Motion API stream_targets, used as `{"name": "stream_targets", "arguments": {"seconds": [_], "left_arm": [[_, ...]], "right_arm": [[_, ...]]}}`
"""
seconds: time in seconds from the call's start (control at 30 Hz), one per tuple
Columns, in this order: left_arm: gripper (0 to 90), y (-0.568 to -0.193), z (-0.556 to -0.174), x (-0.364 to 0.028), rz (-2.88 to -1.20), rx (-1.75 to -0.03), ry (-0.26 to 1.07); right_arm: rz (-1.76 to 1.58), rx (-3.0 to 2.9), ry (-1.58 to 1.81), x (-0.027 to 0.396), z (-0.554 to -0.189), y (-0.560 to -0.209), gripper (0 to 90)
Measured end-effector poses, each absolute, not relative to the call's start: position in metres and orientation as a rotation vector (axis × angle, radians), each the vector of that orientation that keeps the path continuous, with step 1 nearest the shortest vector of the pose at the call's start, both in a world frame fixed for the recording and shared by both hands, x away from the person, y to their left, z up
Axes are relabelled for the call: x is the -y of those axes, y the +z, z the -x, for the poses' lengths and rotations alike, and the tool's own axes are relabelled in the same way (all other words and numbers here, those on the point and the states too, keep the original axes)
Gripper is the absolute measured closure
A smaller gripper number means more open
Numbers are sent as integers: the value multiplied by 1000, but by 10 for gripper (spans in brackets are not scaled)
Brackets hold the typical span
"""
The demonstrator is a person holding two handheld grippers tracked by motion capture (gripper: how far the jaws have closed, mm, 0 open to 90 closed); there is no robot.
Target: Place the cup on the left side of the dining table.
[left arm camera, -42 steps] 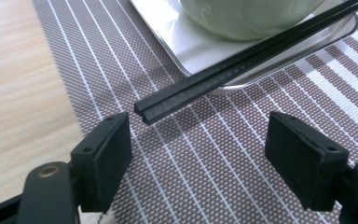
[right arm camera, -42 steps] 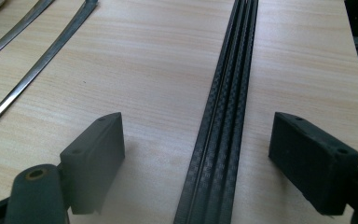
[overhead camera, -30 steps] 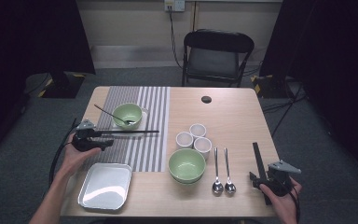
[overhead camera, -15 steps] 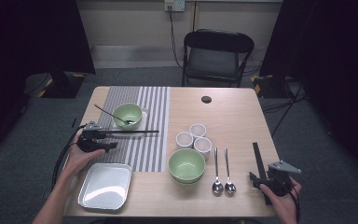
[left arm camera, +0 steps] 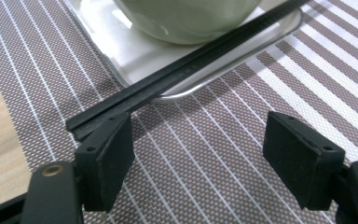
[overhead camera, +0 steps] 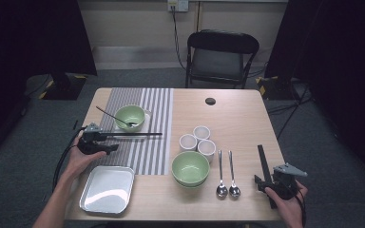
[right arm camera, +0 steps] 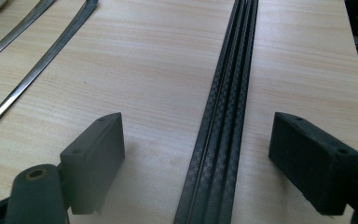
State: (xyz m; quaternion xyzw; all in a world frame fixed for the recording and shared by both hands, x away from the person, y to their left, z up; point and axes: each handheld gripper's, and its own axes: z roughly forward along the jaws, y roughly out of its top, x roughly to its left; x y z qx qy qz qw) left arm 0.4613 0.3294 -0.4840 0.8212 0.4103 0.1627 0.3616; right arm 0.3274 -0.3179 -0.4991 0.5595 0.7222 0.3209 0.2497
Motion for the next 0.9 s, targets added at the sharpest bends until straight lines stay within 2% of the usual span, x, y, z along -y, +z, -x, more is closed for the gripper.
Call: {"name": "stream_targets", "arguments": {"seconds": [0.2, 0.9], "left_arm": [[219, -478, -457, -329, -2087, -1060, 393], [228, -459, -445, -312, -2009, -992, 338]], "right_arm": [[-1519, -1969, 871, 318, -327, -499, 175], [-1517, -1970, 870, 318, -328, -499, 174]]}}
